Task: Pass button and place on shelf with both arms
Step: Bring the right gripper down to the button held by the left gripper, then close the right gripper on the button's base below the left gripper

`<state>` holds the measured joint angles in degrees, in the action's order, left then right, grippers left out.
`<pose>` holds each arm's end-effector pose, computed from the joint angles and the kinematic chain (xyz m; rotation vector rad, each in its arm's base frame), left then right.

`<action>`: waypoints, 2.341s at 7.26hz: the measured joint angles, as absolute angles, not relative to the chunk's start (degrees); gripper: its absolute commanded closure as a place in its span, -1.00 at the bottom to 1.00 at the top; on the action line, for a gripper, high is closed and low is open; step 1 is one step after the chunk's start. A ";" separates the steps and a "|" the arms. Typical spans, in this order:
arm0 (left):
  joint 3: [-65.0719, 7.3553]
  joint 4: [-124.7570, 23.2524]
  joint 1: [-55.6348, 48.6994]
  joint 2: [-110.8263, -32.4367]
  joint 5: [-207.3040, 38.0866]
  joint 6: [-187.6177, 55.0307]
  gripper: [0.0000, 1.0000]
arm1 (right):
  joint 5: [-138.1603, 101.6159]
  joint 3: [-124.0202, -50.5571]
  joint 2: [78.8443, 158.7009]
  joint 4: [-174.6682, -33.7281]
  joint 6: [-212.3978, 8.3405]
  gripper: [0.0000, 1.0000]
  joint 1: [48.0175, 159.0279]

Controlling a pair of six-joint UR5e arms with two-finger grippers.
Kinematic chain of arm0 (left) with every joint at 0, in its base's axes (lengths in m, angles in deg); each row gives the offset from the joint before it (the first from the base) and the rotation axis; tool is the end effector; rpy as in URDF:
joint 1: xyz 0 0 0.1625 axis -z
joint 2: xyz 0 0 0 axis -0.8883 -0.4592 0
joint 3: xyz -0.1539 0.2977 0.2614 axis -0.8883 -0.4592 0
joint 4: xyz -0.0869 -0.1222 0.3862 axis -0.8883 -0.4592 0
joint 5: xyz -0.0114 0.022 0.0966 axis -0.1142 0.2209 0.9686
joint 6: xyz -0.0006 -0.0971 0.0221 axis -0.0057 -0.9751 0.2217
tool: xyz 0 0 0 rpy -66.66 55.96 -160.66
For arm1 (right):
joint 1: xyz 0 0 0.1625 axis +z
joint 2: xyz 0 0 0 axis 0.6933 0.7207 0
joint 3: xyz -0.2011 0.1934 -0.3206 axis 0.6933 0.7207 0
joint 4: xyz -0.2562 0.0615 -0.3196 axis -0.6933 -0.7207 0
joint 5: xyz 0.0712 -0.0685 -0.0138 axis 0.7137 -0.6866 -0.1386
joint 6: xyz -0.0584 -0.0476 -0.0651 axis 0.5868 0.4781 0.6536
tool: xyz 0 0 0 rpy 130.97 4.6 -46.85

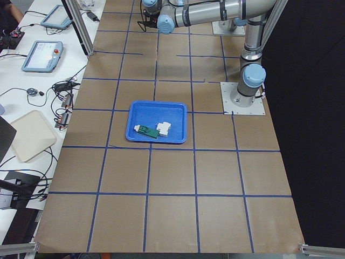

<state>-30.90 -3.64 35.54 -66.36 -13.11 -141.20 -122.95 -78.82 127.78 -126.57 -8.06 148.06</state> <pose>-0.2787 -0.5496 0.3874 1.6495 -1.9603 -0.6522 0.2849 -0.5246 0.4487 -2.1873 2.1161 -0.1956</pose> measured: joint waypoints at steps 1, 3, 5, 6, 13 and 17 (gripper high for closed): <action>-30.93 -3.64 35.53 -66.36 -13.05 -141.19 1.00 | -122.92 -78.79 127.64 -128.74 -8.46 -1.00 148.28; -30.96 -3.64 35.53 -66.31 -12.97 -141.14 1.00 | -123.15 -79.15 127.37 -131.73 -8.73 -1.00 148.37; -30.96 -3.64 35.56 -66.16 -12.99 -141.12 1.00 | -123.13 -79.23 127.08 -131.97 -8.70 -1.00 148.26; -30.96 -3.64 35.54 -66.00 -13.03 -141.14 1.00 | -123.14 -79.14 127.07 -130.73 -8.64 -1.00 148.19; -31.06 -3.64 35.51 -65.81 -12.81 -141.21 1.00 | -122.54 -78.75 127.11 -128.41 -8.17 0.87 148.13; -30.92 -3.64 35.51 -65.34 -12.81 -141.32 -0.80 | -122.84 -78.65 127.25 -128.54 -7.81 1.00 148.13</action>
<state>-30.92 -3.64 35.51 -65.34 -12.81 -141.32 -122.84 -78.65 127.25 -128.54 -7.81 148.13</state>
